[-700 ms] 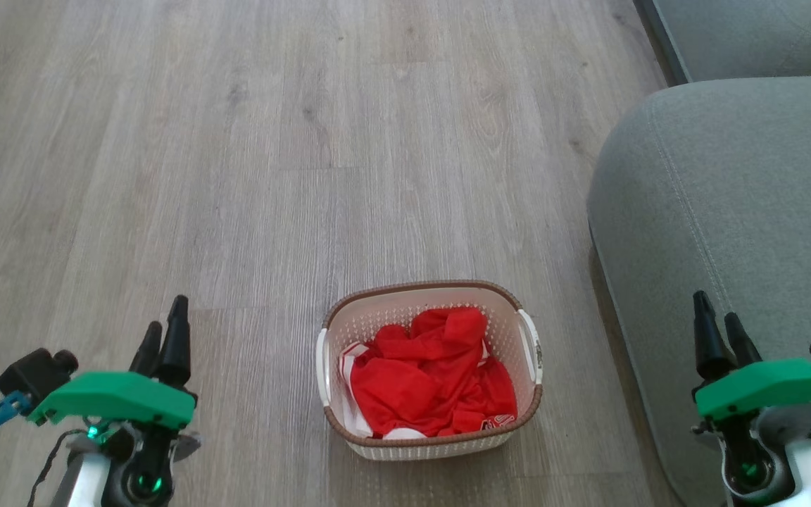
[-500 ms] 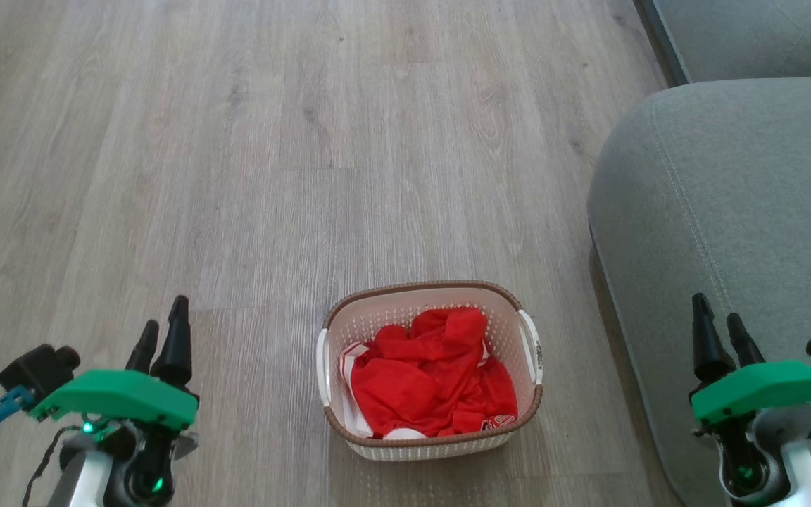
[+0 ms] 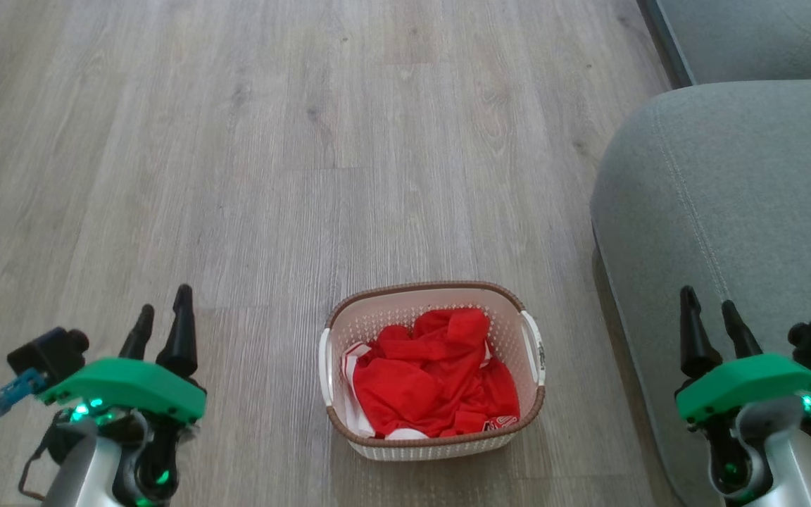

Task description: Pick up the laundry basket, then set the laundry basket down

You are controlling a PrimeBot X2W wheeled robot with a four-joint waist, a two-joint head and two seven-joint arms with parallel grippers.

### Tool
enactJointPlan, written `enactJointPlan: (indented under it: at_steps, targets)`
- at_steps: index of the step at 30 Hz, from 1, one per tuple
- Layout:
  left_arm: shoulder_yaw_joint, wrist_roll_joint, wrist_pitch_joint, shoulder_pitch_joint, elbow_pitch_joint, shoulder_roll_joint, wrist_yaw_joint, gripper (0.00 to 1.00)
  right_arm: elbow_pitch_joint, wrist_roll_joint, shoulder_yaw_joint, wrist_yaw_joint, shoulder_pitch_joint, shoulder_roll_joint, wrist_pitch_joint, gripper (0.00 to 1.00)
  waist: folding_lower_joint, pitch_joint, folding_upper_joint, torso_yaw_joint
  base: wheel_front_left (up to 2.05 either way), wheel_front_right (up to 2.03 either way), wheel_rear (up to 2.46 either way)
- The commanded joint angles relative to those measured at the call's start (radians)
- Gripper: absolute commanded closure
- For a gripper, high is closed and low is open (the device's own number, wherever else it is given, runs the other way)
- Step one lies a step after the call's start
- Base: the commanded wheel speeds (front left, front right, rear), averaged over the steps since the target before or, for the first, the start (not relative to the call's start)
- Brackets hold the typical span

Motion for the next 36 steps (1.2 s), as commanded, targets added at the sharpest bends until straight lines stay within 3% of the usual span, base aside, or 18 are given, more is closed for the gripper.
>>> enactJointPlan:
  at_steps: [1, 36]
  targets:
    - [0.016, 0.029, -0.016, -0.069, -0.025, 0.036, 0.005, 0.00, -0.028, -0.029, 0.024, -0.001, -0.053, -0.026, -0.019, 0.00, 0.0000, -0.001, 0.0000, 0.001, 0.00, 0.00, 0.00]
    - [-0.130, 0.346, -0.110, -0.113, -0.025, 0.103, 0.073, 0.00, 0.020, -0.328, 0.157, -0.001, -0.092, -0.074, -0.111, 0.00, 0.0000, 0.000, 0.0000, 0.001, 0.00, 0.00, 0.00]
